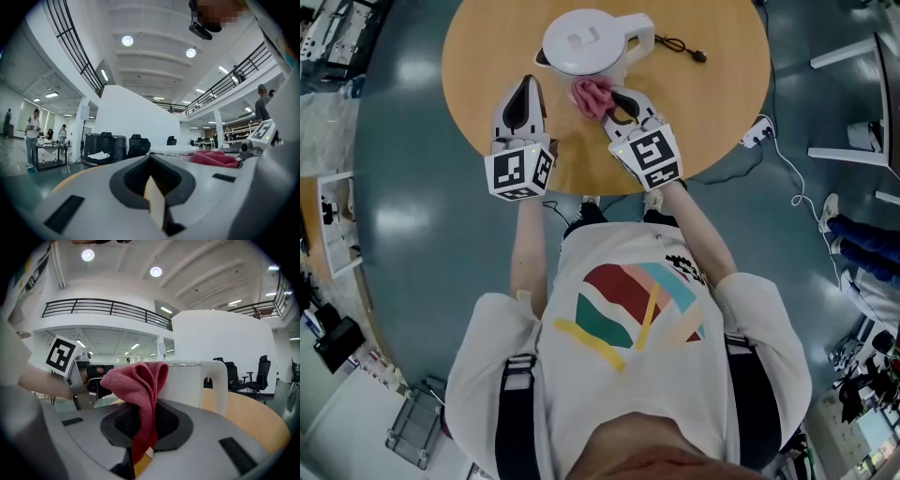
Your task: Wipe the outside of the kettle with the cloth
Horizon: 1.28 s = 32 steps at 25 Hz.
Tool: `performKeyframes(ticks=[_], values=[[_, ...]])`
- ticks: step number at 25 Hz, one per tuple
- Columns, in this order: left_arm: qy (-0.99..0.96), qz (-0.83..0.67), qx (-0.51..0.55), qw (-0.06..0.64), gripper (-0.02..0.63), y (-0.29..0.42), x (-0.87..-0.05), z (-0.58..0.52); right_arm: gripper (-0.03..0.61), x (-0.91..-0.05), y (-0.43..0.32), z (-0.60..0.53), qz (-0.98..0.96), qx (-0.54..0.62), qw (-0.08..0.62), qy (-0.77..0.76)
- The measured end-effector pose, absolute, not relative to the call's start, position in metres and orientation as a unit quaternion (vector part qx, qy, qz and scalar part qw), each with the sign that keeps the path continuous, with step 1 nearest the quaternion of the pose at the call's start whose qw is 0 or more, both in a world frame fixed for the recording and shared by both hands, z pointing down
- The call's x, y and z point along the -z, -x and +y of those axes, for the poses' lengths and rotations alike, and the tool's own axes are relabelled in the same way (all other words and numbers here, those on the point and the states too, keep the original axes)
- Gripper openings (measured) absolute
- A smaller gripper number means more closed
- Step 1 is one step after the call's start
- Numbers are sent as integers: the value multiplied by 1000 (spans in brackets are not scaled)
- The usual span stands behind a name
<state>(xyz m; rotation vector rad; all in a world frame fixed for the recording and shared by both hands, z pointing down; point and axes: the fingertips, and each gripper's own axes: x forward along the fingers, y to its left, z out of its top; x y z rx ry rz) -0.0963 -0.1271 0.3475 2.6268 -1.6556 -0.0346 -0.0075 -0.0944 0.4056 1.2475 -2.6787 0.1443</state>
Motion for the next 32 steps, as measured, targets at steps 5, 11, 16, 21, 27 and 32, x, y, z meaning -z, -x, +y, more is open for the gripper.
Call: performKeyframes(ticks=[5,11,16,21,27,32], values=[[-843,-537,9,18,43,86,-351,-130,48,-408,-16,-98,-899,-53,95,-424],[-839,-543,6,22,43,81,-355,-124,48,-413,-40,-107,-894,-63,95,-433],[-836,-549,-8,22,43,91,-360,-119,48,-413,-47,-111,-891,-64,94,-440],[-830,-557,-14,23,43,107,-364,-116,48,-408,-55,-119,-885,-50,102,-451],[-824,-566,-15,29,43,120,-366,-113,48,-400,-72,-135,-873,-45,106,-473],[-825,-565,-14,30,43,121,-367,-114,48,-396,-81,-153,-867,-48,105,-485]])
